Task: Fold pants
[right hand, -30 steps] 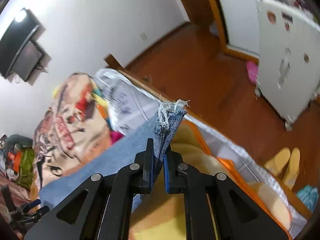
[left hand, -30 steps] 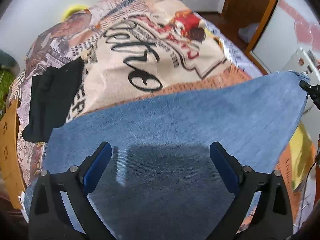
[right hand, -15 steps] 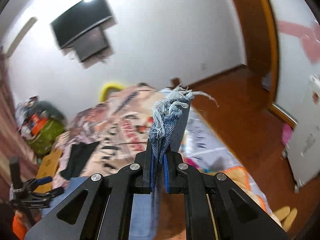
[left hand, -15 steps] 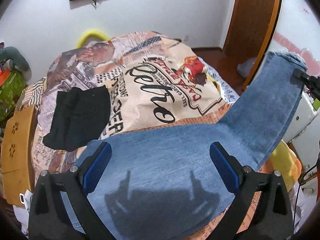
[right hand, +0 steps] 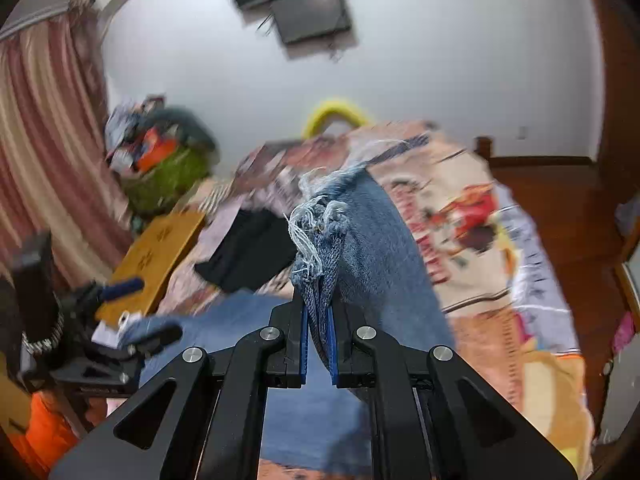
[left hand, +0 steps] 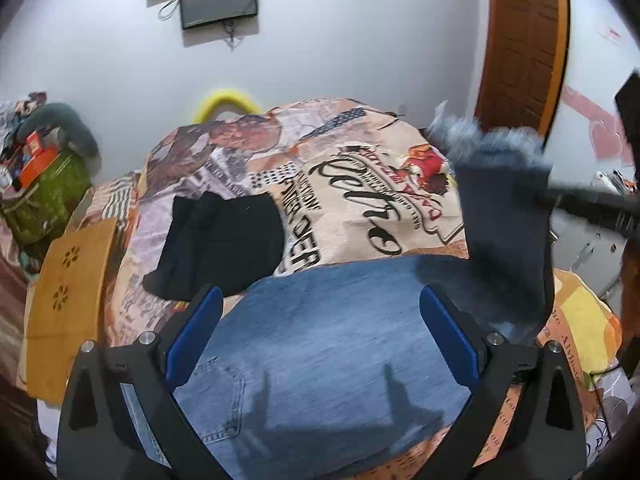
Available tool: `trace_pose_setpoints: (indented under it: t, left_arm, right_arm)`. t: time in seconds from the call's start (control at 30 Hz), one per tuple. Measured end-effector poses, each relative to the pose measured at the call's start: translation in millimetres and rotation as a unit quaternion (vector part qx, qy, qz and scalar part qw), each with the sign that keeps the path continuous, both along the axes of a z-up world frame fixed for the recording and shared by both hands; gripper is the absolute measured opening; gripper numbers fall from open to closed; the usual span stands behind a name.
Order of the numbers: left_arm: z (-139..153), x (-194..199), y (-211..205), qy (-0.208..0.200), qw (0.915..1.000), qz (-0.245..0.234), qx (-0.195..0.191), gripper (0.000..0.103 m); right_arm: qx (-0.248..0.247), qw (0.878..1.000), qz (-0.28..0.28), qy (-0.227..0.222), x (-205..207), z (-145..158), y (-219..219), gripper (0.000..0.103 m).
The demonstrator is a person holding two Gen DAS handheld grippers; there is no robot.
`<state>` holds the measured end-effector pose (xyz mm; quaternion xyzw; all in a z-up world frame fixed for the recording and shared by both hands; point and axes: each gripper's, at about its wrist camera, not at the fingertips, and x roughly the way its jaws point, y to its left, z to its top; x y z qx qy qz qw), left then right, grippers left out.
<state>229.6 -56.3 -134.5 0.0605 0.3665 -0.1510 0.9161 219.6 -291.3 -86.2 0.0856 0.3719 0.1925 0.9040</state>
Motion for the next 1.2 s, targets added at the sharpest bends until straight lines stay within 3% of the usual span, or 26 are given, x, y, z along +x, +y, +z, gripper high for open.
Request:
trace_pose_setpoints:
  t: [0.2, 0.37, 0.43, 0.5, 0.6, 0.73, 0.93, 1.1, 1.2]
  left_arm:
    - [-9.0, 5.7, 35.9, 0.025, 0.9983, 0.051, -0.015, 0.100]
    - [-15.3, 9.8, 57.2, 0.046, 0.9952, 0.080, -0.033, 0.100]
    - [-17.0, 11.1, 60.0, 0.047, 0.9944, 0.088, -0.036, 0.100]
    - [-19.3, 13.3, 58.6, 0.049, 0.9940, 0.092, -0.033, 0.100]
    - [-20.4, 16.2, 52.5, 0.053, 0.9944, 0.086, -0.029, 0.100]
    - [-18.3, 21.7, 35.4, 0.050, 0.9963, 0.067, -0.021, 0.100]
    - [-16.5, 38.4, -0.3, 0.051, 0.9983, 0.024, -0.014, 0.100]
    - [-24.4, 55.9, -36.0, 0.062, 0.9981, -0.004, 0.006, 0.100]
    - [-40.9, 71.9, -54.9, 0.088, 0.9958, -0.017, 0.016, 0.100]
  right_arm:
    - [0.005, 0.996, 0.056, 0.075, 7.8, -48.0, 46.7, 0.007]
    - [-0.022, 0.987, 0.094, 0.129, 6.6, -83.3, 75.7, 0.011]
    - [-0.032, 0.980, 0.110, 0.162, 4.0, -97.3, 84.3, 0.016]
    - [-0.034, 0.976, 0.120, 0.177, 0.9, -100.3, 85.8, 0.026]
    - [-0.037, 0.975, 0.130, 0.174, -3.6, -90.8, 81.1, 0.042]
    - [-0.039, 0.983, 0.117, 0.138, -5.9, -66.2, 61.8, 0.043]
    - [-0.065, 0.993, 0.053, 0.087, 4.8, -43.3, 14.5, 0.052]
    - [-0.074, 0.993, 0.010, 0.088, 20.2, -48.5, -17.1, 0.052]
    - [-0.066, 0.992, -0.008, 0.107, 28.2, -60.9, -33.5, 0.052]
